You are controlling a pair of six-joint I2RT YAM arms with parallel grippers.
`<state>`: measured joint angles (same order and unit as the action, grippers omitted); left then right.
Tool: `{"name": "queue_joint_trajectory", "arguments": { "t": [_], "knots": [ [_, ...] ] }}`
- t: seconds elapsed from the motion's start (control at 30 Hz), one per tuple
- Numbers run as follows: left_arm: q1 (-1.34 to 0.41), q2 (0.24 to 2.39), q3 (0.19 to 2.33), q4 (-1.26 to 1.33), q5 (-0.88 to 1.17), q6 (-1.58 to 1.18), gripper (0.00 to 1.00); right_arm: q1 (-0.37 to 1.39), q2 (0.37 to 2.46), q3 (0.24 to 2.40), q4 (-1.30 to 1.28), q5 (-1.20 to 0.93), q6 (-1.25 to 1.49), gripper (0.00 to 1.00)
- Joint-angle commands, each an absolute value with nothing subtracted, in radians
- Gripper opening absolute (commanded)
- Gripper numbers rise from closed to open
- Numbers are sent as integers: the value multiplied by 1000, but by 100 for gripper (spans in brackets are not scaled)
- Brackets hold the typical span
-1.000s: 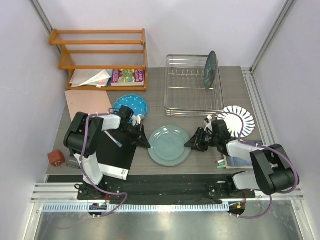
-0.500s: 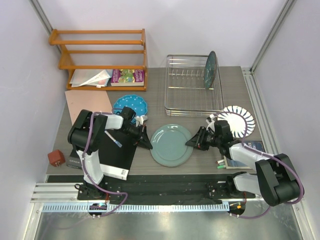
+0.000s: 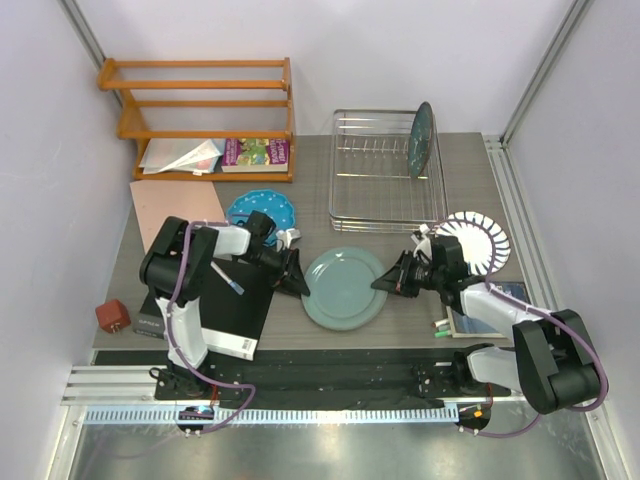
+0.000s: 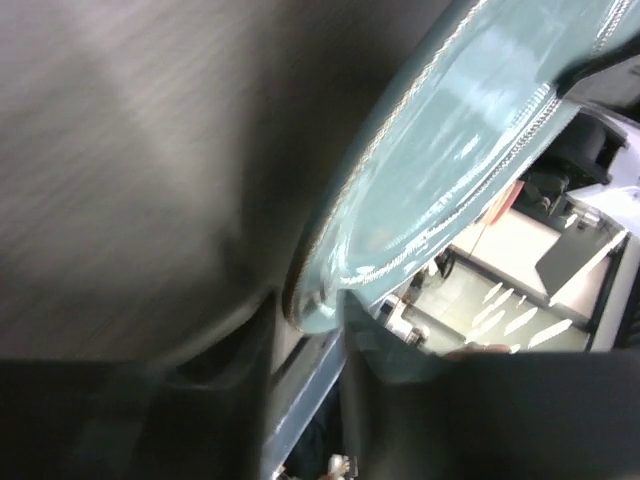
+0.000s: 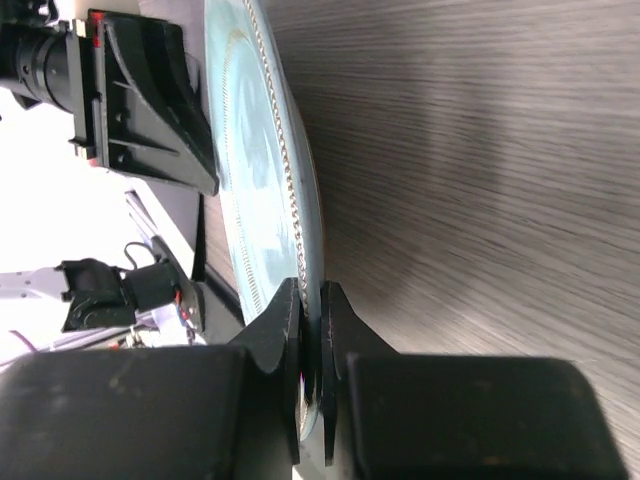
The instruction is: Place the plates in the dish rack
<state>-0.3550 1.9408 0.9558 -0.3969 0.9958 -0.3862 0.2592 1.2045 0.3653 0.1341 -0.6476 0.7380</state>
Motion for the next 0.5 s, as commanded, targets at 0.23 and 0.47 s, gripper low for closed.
{"name": "queue_joint_trajectory", "arguments": {
  "t": [0.23,0.47],
  "knots": [
    [-209,1756,1280,-993,925,-2,48,232,1154,965,-357,-845,406,1],
    [-3,1775,1758,-1200,842,201,72,229,1244,1324,-514,-477,241,1]
  ]
}}
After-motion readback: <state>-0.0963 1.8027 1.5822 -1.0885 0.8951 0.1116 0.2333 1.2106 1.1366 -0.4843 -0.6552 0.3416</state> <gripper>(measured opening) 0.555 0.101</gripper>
